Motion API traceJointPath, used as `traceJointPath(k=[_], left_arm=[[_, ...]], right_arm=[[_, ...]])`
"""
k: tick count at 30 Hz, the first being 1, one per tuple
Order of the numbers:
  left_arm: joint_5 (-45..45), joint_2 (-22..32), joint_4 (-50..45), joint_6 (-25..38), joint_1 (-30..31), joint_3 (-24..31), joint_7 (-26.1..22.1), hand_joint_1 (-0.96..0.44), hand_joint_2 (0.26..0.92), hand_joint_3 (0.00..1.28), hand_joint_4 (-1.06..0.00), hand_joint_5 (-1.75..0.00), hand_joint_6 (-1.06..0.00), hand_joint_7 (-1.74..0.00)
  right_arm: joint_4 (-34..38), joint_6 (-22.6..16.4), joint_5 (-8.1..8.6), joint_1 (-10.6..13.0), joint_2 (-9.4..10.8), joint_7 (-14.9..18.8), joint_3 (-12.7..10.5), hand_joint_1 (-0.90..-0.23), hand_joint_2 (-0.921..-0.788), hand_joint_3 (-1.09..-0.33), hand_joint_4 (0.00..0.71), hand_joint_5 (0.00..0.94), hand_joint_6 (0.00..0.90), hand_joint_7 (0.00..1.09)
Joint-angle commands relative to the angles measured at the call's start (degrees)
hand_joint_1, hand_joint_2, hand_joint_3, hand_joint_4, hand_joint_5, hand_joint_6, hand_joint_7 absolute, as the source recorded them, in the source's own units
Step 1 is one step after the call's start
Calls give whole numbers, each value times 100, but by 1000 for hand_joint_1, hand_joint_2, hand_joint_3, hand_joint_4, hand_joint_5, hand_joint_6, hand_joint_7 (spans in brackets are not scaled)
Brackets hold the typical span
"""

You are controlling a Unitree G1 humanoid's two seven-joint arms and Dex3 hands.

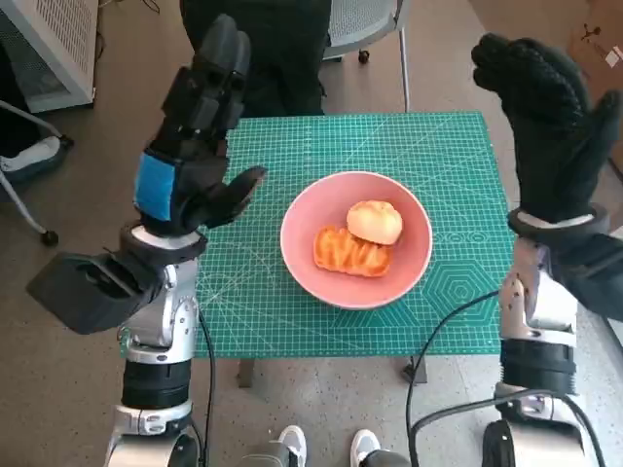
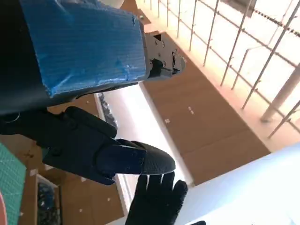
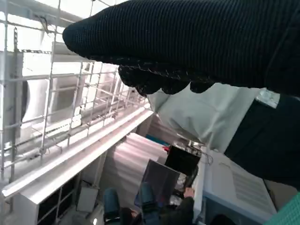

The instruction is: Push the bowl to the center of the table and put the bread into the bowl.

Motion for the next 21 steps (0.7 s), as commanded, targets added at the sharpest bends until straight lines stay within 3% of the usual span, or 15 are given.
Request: traceJointPath(k=[1, 13, 21], left_arm=[[-249, -1, 69, 189, 15, 4, -180, -594, 921, 241, 1, 1, -142, 0], [-343, 100, -65, 501, 117, 60, -330, -527, 908, 176, 1, 1, -151, -10], [-364, 80, -37, 479, 48, 82, -351, -481, 894, 156, 1, 1, -165, -23]], right_arm=[[266, -64, -7, -75, 45, 146, 30, -466, -921, -406, 370, 3, 477, 9], [471, -202, 87, -121, 115, 329, 10, -444, -921, -410, 365, 0, 486, 11], [438, -254, 53, -75, 141, 282, -12, -438, -921, -408, 364, 0, 484, 9]])
